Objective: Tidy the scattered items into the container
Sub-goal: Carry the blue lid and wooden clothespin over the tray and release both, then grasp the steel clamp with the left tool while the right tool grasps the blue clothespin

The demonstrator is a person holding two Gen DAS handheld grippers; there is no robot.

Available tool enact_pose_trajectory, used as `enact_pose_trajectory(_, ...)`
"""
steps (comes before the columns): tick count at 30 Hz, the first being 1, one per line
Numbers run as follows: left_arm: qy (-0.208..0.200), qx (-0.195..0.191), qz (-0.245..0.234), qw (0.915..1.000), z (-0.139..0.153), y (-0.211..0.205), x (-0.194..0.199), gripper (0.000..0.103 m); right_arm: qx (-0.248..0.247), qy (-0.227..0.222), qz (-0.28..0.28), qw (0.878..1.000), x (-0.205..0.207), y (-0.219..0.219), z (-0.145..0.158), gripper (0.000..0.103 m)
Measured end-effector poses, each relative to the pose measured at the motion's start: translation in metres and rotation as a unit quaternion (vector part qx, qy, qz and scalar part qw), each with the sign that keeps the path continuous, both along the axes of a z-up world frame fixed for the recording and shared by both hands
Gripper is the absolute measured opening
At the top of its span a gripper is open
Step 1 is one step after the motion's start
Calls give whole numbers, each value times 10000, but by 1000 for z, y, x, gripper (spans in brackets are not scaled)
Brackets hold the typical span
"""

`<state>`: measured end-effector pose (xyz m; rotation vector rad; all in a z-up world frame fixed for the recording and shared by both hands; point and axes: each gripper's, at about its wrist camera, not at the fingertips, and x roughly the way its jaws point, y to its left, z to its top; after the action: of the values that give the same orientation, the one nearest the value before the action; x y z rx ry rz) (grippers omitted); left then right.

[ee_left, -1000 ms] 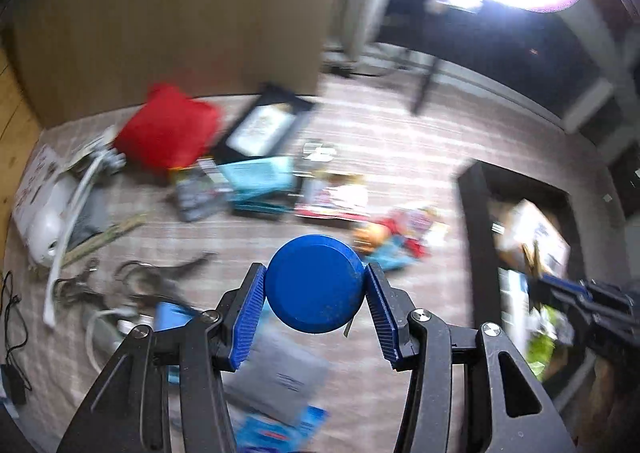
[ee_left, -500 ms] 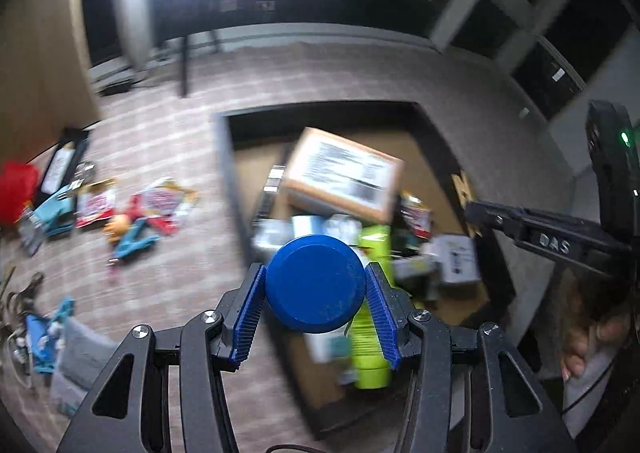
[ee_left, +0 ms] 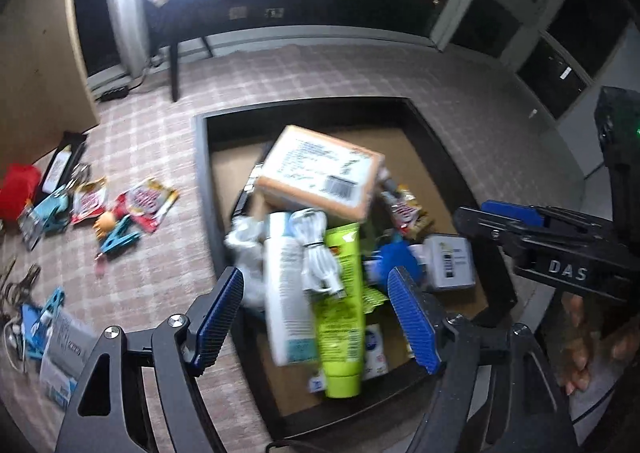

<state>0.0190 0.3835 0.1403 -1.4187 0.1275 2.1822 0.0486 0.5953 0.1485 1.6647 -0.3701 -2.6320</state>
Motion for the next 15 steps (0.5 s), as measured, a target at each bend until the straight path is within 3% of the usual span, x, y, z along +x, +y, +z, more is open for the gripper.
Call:
enact_pose_trajectory(7, -5, -78, 582, 9983, -9, -60, -12, 70, -76, 108, 593, 9982, -16, -42, -3, 51)
enact_pose_trajectory(15, -63, -292, 1426, 9893, -20, -168, -33, 70, -169, 35, 1261, 9919, -34, -112, -12, 52)
